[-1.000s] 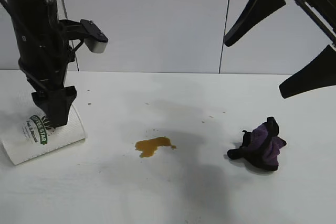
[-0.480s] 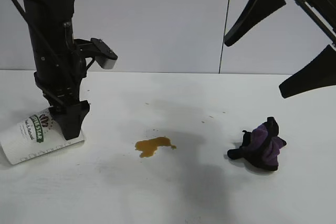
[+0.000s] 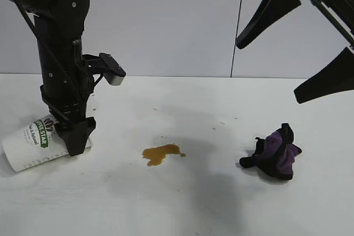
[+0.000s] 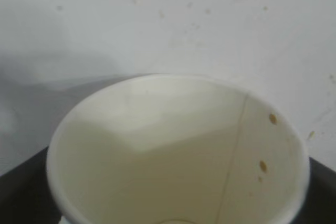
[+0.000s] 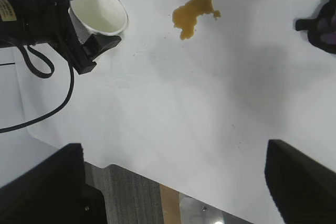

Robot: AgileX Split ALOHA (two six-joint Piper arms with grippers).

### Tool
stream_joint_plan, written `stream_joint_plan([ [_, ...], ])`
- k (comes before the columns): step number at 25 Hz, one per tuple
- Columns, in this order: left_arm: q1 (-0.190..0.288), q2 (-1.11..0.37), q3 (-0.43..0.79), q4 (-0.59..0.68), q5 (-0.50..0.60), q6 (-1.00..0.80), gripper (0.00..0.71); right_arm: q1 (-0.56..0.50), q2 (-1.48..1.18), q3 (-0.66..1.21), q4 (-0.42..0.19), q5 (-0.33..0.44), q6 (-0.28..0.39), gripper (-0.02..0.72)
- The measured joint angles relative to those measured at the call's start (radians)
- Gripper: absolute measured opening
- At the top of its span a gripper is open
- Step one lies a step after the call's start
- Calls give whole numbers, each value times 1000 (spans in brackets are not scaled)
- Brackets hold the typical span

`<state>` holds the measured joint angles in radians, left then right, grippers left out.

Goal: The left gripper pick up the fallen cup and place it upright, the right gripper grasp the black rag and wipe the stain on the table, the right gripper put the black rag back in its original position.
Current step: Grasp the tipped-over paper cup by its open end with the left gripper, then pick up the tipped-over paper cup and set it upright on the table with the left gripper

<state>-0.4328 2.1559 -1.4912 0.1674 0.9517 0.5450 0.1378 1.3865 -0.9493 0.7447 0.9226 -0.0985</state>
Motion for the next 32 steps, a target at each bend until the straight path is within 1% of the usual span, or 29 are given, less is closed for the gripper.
stream_joint_plan([
  [3, 0, 0, 0, 0, -12, 0, 650, 0, 0, 0, 0, 0, 0, 639],
  [6, 0, 0, 0, -4, -11, -8, 588, 0, 0, 0, 0, 0, 0, 639],
  [9, 0, -6, 0, -5, -5, -10, 552, 0, 0, 0, 0, 0, 0, 639],
  [14, 0, -33, -14, -5, 18, -11, 540, 0, 0, 0, 0, -3, 0, 639],
  [18, 0, -117, -49, -8, 6, -22, 540, 0, 0, 0, 0, -3, 0, 639],
  [22, 3, -224, -54, -74, -72, -71, 540, 0, 0, 0, 0, -6, 0, 639],
  [26, 21, -305, -54, -222, -172, -83, 540, 0, 0, 0, 0, -6, 0, 639],
  [28, 41, -330, -45, -294, -219, -83, 539, 0, 0, 0, 0, -6, 0, 639],
  [30, 59, -347, -6, -355, -273, -71, 539, 0, 0, 0, 0, -6, 0, 639],
  [32, 76, -364, 71, -425, -363, -32, 538, 0, 0, 0, 0, -6, 0, 639],
])
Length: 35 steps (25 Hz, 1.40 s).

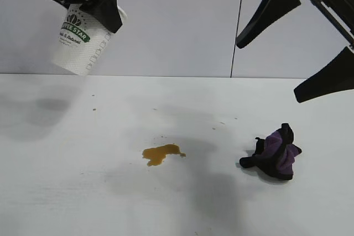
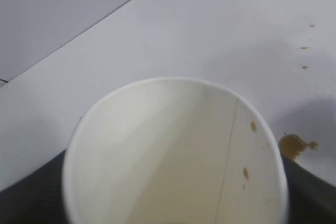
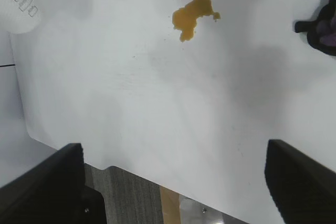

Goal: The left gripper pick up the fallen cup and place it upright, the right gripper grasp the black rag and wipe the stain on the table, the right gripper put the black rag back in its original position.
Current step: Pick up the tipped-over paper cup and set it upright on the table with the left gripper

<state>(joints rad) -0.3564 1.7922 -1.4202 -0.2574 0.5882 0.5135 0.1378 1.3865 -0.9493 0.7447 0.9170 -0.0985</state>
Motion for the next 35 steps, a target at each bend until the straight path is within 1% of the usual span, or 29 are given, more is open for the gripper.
stream_joint_plan([
  [2, 11, -14, 86, -80, -93, 58, 538, 0, 0, 0, 0, 0, 0, 639],
  [4, 13, -26, 204, -178, -223, 129, 538, 0, 0, 0, 0, 0, 0, 639],
  [8, 12, -41, 376, -357, -461, 207, 537, 0, 0, 0, 0, 0, 0, 639],
  [11, 12, -42, 475, -419, -613, 210, 537, 0, 0, 0, 0, 0, 0, 639],
  [14, 12, -43, 541, -433, -721, 151, 537, 0, 0, 0, 0, 0, 0, 639],
  [15, 11, -44, 557, -429, -743, 117, 537, 0, 0, 0, 0, 0, 0, 639],
  [17, 8, -47, 578, -380, -782, 29, 537, 0, 0, 0, 0, 0, 0, 639],
  [19, -7, -48, 593, -300, -817, -70, 537, 0, 0, 0, 0, -1, 0, 639],
  [22, -48, -48, 616, -72, -894, -308, 537, 0, 0, 0, 0, -2, 0, 639],
  [23, -59, -48, 624, 22, -935, -400, 537, 0, 0, 0, 0, -2, 0, 639],
  [26, -67, -49, 654, 284, -1086, -655, 537, 0, 0, 0, 0, -2, 0, 639],
  [28, -58, -47, 675, 403, -1195, -760, 537, 0, 0, 0, 0, -2, 0, 639],
  [30, -51, -32, 694, 445, -1270, -796, 537, 0, 0, 0, 0, -2, 0, 639],
  [35, -49, 51, 754, 455, -1396, -796, 537, 0, 0, 0, 0, -2, 0, 639],
])
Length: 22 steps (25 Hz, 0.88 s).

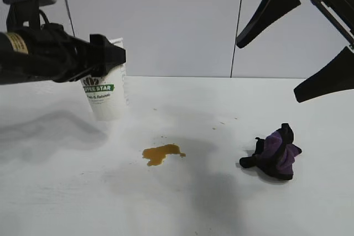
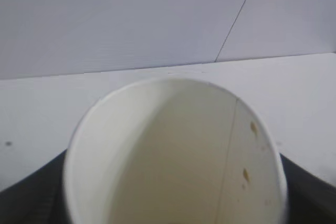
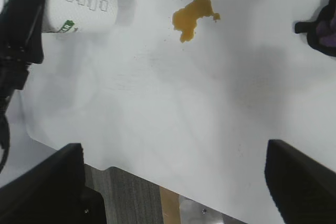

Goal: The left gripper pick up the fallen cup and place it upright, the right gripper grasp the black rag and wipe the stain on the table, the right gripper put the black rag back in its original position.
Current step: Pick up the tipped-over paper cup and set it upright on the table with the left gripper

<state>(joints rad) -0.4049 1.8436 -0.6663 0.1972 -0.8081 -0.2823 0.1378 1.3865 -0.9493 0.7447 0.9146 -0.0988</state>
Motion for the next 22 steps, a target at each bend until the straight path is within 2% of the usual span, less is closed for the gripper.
stream_joint_plan([
  [4, 0, 60, 47, 1, -133, 25, 537, 0, 0, 0, 0, 0, 0, 639],
  [7, 0, 88, 74, 2, -184, 51, 537, 0, 0, 0, 0, 0, 0, 639],
  [14, 0, 94, 94, 117, -195, 181, 537, 0, 0, 0, 0, 0, 0, 639],
  [22, 0, 94, 94, 132, -194, 206, 537, 0, 0, 0, 0, -9, 0, 639],
])
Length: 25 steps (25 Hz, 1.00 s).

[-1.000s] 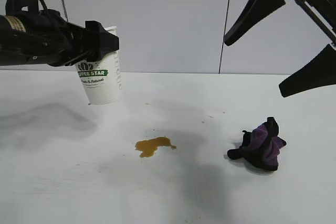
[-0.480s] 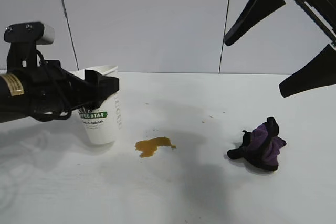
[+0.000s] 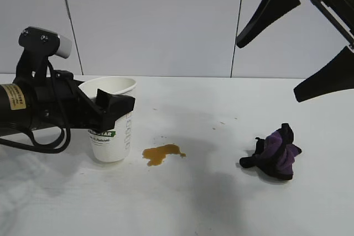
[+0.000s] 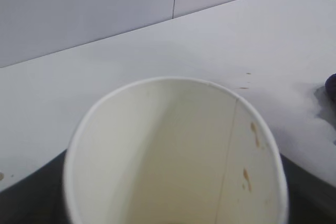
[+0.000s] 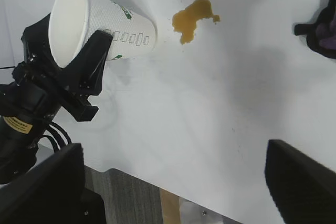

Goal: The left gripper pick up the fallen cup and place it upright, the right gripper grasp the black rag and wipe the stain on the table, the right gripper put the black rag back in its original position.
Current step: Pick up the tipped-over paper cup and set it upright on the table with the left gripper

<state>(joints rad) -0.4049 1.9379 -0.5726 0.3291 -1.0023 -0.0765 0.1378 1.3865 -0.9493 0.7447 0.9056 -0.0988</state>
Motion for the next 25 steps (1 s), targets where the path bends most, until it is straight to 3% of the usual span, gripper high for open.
stream_joint_plan([
  [15, 0, 0, 0, 1, 39, 11, 539, 0, 0, 0, 0, -6, 0, 639],
  [20, 0, 0, 0, 0, 44, 27, 664, 0, 0, 0, 0, -7, 0, 639],
  [25, 0, 0, 0, 0, 61, 41, 690, 0, 0, 0, 0, -7, 0, 639],
])
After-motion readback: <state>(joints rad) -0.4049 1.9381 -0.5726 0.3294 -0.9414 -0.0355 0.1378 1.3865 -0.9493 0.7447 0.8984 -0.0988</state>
